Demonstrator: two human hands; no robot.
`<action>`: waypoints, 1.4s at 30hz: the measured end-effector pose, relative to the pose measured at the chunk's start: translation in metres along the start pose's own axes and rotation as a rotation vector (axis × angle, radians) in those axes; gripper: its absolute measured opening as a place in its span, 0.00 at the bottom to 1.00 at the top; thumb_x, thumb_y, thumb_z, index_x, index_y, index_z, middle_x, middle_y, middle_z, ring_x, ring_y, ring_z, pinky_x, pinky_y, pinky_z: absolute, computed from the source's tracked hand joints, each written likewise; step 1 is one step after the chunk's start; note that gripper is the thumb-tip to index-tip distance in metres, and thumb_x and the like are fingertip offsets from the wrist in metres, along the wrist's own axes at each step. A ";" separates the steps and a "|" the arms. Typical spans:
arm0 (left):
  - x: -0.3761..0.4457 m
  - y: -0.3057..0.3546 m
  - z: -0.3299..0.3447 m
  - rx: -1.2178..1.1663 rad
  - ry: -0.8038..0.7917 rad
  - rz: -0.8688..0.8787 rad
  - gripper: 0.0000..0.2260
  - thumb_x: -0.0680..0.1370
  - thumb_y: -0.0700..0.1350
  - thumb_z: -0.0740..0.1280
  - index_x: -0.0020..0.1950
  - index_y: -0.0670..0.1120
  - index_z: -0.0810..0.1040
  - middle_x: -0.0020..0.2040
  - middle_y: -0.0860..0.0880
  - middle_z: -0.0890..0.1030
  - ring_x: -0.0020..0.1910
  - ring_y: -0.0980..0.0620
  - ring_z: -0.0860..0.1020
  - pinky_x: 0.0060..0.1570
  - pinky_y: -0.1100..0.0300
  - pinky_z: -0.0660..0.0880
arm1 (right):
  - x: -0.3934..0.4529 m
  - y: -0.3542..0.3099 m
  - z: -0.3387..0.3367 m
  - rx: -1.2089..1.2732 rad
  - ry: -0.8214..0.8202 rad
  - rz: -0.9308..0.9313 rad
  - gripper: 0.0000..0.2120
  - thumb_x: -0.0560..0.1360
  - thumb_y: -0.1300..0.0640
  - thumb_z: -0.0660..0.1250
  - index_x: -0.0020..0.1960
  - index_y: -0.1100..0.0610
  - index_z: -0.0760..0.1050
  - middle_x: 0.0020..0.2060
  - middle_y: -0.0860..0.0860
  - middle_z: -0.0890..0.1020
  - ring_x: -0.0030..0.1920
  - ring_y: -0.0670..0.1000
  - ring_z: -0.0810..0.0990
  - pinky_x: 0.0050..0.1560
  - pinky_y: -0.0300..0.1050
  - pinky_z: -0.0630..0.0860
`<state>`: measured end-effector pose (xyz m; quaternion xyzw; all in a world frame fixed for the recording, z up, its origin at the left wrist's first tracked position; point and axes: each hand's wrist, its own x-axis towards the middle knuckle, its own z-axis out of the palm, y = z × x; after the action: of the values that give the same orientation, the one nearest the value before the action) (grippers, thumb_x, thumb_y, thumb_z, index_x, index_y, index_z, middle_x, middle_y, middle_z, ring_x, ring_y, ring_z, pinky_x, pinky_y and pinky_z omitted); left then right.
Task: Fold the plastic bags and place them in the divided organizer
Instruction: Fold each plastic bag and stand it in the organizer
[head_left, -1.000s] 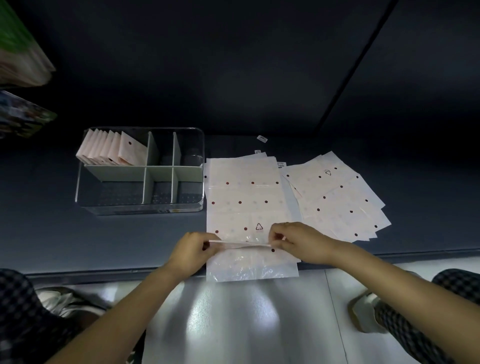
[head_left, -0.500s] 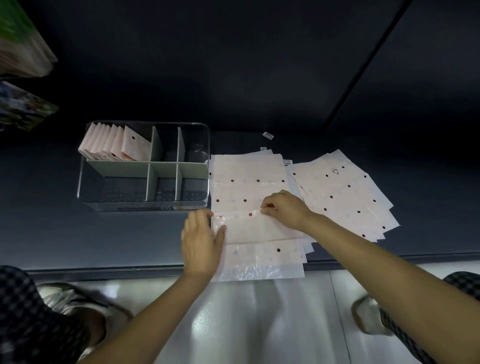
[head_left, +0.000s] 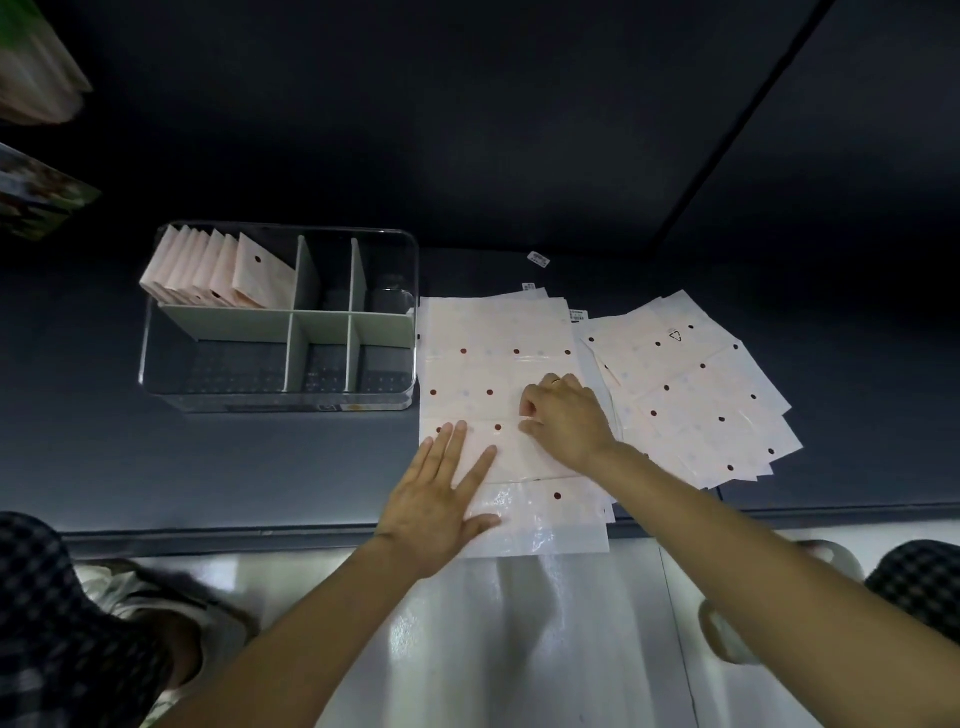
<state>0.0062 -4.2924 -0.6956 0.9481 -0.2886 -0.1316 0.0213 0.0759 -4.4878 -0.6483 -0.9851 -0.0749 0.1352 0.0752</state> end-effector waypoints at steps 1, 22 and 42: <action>0.000 0.000 0.000 0.007 0.000 0.000 0.34 0.76 0.68 0.38 0.74 0.53 0.30 0.73 0.41 0.28 0.73 0.43 0.30 0.74 0.49 0.35 | -0.005 -0.005 0.005 0.004 0.085 -0.027 0.12 0.77 0.53 0.62 0.60 0.55 0.74 0.59 0.53 0.74 0.60 0.55 0.70 0.60 0.46 0.65; 0.000 -0.006 -0.003 -0.035 -0.002 0.058 0.26 0.76 0.67 0.38 0.71 0.66 0.30 0.72 0.39 0.26 0.71 0.42 0.26 0.72 0.50 0.32 | -0.057 0.039 0.041 0.095 -0.030 0.047 0.32 0.81 0.41 0.46 0.77 0.57 0.40 0.77 0.50 0.42 0.76 0.46 0.39 0.75 0.43 0.36; 0.005 0.015 -0.027 -0.021 0.145 0.033 0.22 0.79 0.60 0.55 0.70 0.51 0.64 0.72 0.47 0.61 0.70 0.46 0.59 0.70 0.53 0.54 | -0.036 0.030 -0.009 0.099 -0.315 0.139 0.11 0.77 0.54 0.63 0.57 0.57 0.70 0.53 0.54 0.75 0.49 0.54 0.74 0.41 0.42 0.66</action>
<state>0.0093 -4.3091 -0.6689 0.9501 -0.3003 -0.0653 0.0541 0.0480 -4.5240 -0.6352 -0.9496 -0.0108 0.2963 0.1013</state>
